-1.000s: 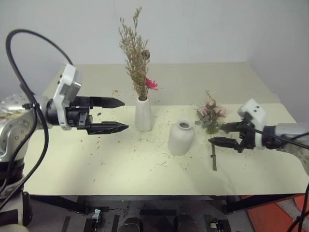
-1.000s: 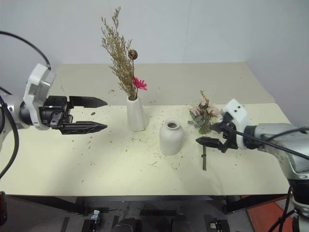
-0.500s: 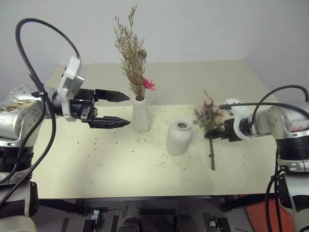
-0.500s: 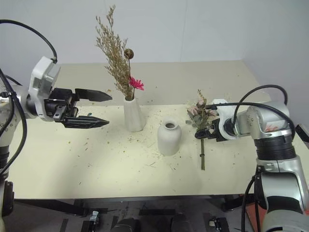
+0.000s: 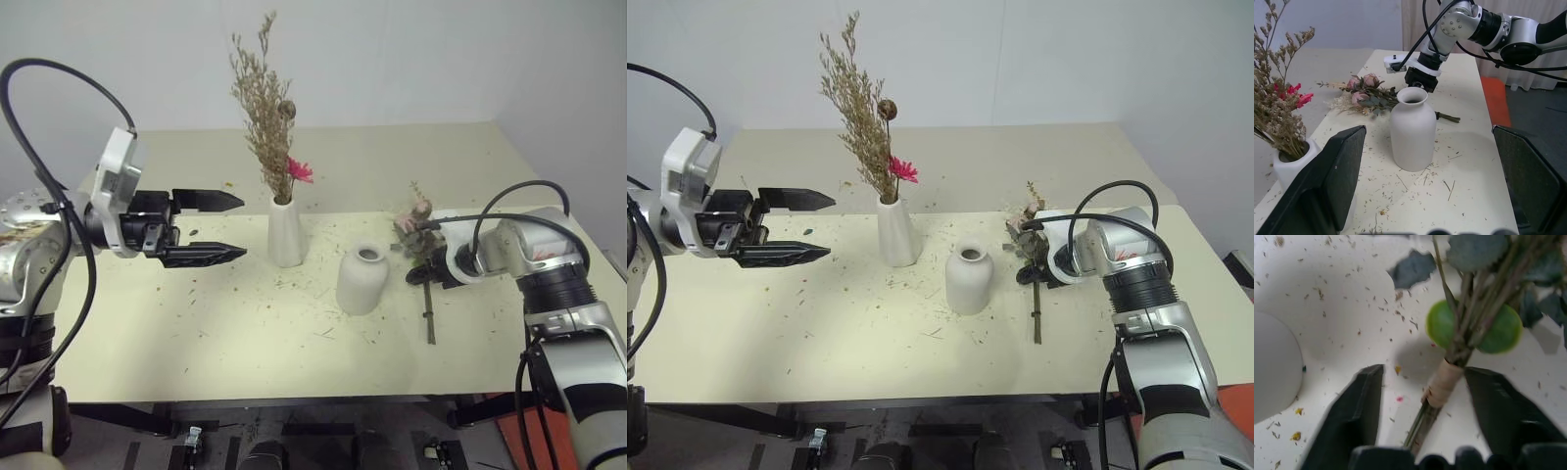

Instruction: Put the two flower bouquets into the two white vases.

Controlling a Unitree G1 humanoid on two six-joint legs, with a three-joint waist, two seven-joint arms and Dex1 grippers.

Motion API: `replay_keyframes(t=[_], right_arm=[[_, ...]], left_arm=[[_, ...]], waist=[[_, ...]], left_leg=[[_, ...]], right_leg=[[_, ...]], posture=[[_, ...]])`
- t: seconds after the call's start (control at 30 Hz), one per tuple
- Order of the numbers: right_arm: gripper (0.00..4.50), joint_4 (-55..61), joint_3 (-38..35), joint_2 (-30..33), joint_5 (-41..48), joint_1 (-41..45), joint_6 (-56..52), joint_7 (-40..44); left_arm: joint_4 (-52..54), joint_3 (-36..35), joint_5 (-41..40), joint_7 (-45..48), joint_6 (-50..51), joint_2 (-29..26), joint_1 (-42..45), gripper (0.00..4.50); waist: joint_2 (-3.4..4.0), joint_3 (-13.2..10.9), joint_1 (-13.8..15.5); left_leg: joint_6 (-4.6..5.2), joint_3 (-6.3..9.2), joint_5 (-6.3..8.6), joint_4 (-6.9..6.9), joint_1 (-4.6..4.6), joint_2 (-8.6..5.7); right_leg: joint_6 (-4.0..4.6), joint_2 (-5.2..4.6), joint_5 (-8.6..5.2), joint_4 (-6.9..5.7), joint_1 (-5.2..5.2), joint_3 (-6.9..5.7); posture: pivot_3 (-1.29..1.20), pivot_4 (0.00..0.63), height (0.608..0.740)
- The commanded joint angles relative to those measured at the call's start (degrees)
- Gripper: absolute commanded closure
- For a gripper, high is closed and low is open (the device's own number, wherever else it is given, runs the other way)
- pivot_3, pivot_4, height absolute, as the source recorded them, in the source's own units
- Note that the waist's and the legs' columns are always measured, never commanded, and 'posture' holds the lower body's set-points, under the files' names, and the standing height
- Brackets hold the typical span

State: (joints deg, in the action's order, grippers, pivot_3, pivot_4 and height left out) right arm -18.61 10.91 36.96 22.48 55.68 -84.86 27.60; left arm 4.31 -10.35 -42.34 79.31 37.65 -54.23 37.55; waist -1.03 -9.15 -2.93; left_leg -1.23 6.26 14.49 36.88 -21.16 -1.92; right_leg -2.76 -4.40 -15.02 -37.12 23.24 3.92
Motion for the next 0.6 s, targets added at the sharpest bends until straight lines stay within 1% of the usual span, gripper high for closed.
replay_keyframes(t=[0.03, 0.1, 0.13, 0.17, 0.27, 0.37, 0.47, 0.53, 0.6], right_arm=[[2.99, 0.9, -0.7, 0.1, -1.1, 0.3, 1.4, 0.4], [3.63, 1.2, -1.2, 0.1, -1.5, -0.3, 1.5, 0.2], [4.03, 1.4, -1.6, 0.2, -1.7, -0.7, 1.4, 0.0], [4.25, 1.6, -2.0, 0.1, -2.0, -1.1, 1.1, -0.5], [4.30, 2.3, -4.0, -0.3, -3.1, -2.8, 1.4, -2.6], [4.30, 3.6, -7.8, -0.3, -3.5, -4.4, 2.9, -4.4], [4.30, 5.5, -14.8, -1.2, -3.0, -4.9, 4.5, -6.6], [4.30, 9.4, -20.9, -1.0, -2.1, -5.7, 9.4, -7.3], [4.30, 13.1, -24.0, -1.0, -1.7, -7.1, 13.8, -7.4]], left_arm=[[2.1, -2.6, -1.3, -0.7, 0.1, -1.2, -0.5, 0.00], [2.2, -2.8, -1.5, -1.1, 0.2, -1.3, -0.9, 0.00], [2.2, -3.0, -1.7, -1.5, 0.3, -1.3, -1.1, 0.00], [2.3, -3.2, -1.9, -1.7, 0.5, -1.2, -1.3, 0.00], [2.9, -3.8, -2.2, -2.3, 0.9, -1.2, -2.2, 0.00], [3.5, -4.5, -2.5, -3.3, 1.6, -1.2, -3.3, 0.00], [4.0, -5.6, -3.2, -4.5, 2.3, -1.1, -4.5, 0.00], [4.6, -6.7, -3.8, -5.2, 2.4, -0.8, -6.0, 0.00], [4.9, -7.3, -4.4, -5.5, 2.4, -0.7, -7.0, 0.00]], waist=[[0.00, 0.0, 0.0], [0.00, 0.0, 0.0], [0.00, 0.0, 0.0], [0.00, 0.0, 0.0], [0.01, 0.0, 0.0], [0.01, 0.0, 0.1], [0.01, 0.0, 0.2], [0.01, 0.0, 0.3], [0.02, 0.0, 0.3]], left_leg=[[0.00, 0.00, 0.00, 0.00, 0.00, 0.00], [0.00, 0.00, 0.00, 0.00, 0.01, 0.01], [0.00, 0.00, 0.00, 0.00, 0.01, 0.01], [0.00, 0.00, 0.00, 0.00, 0.02, 0.01], [0.00, 0.00, 0.00, 0.01, 0.03, 0.01], [0.00, 0.00, 0.00, 0.01, 0.03, 0.00], [0.00, 0.00, 0.00, 0.01, 0.03, 0.01], [0.00, 0.00, 0.00, 0.01, 0.02, 0.00], [0.00, 0.00, 0.00, -0.03, 0.02, 0.01]], right_leg=[[0.00, 0.00, 0.00, 0.00, 0.00, 0.00], [0.00, 0.01, 0.00, 0.00, 0.00, 0.00], [0.00, 0.01, 0.00, 0.01, 0.00, 0.00], [0.00, 0.01, 0.00, 0.00, 0.00, 0.00], [0.00, 0.01, 0.00, 0.01, -0.01, 0.00], [0.00, 0.01, 0.00, 0.01, -0.02, 0.00], [0.00, 0.00, 0.00, 0.00, -0.01, 0.00], [0.00, 0.00, 0.00, 0.00, 0.00, 0.00], [0.00, 0.00, 0.00, 0.00, 0.01, 0.00]], posture=[[0.00, 0.150, 0.740], [0.00, 0.150, 0.740], [0.00, 0.150, 0.740], [0.00, 0.150, 0.740], [0.00, 0.150, 0.740], [0.00, 0.150, 0.740], [0.00, 0.150, 0.740], [0.00, 0.150, 0.740], [0.00, 0.150, 0.740]])
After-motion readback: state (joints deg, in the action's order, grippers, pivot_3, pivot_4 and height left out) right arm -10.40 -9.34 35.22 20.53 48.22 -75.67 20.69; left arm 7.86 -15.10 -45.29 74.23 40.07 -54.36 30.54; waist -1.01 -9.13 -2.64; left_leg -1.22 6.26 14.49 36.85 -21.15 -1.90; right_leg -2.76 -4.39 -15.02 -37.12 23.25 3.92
